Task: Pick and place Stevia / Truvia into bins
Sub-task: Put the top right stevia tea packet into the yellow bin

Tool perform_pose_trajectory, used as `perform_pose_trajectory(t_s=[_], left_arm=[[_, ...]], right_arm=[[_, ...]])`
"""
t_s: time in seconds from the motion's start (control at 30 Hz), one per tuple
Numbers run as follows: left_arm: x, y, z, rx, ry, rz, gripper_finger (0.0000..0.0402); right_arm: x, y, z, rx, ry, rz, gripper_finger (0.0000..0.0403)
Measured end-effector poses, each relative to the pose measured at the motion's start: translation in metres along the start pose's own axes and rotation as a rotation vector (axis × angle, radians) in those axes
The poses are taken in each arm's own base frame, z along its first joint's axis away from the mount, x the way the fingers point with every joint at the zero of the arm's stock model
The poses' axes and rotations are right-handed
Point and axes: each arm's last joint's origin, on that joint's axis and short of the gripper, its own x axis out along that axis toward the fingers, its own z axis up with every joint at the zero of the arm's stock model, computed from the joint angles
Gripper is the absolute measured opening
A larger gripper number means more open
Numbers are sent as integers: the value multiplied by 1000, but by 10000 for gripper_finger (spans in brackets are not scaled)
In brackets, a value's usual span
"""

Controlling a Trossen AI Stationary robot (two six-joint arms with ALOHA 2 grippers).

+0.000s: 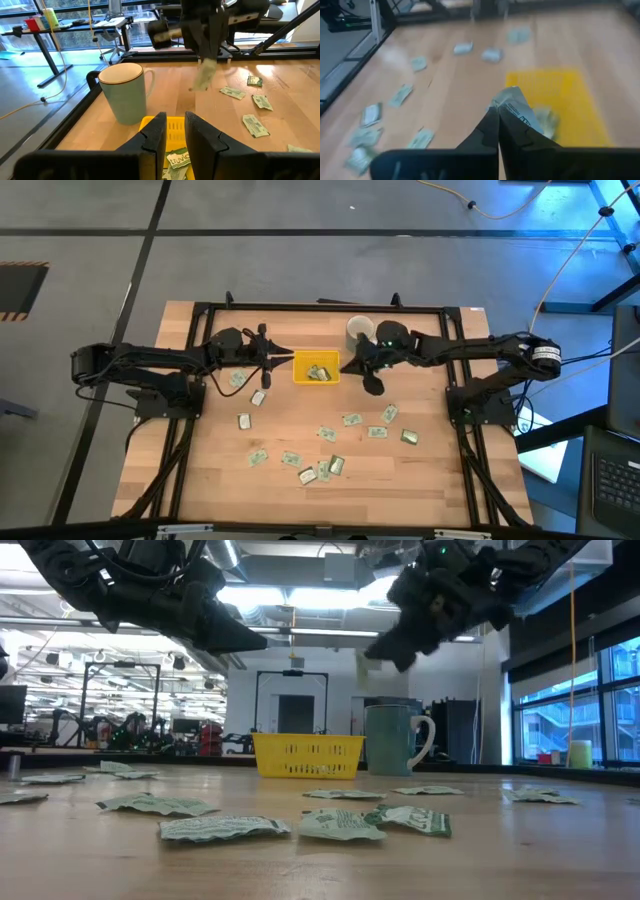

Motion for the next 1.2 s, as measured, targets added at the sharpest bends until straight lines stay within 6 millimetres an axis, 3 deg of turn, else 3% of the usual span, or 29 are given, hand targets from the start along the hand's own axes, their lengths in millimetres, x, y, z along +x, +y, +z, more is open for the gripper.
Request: perform_pose_trajectory(t_s=[0.17,0.47,0.93,1.2], left_arm=[[0,0,0,0,0,0,65],[0,0,0,0,0,0,65],[0,0,1,20,-7,5,65],[0,0,1,27,-6,5,65]], right_arm=[[1,0,11,-83,-104,-58,2],[8,-1,11,-149,-106,-156,2],[61,-21,-9,-111,40,-134,3],[74,-25,-22,-89,104,-125,3]])
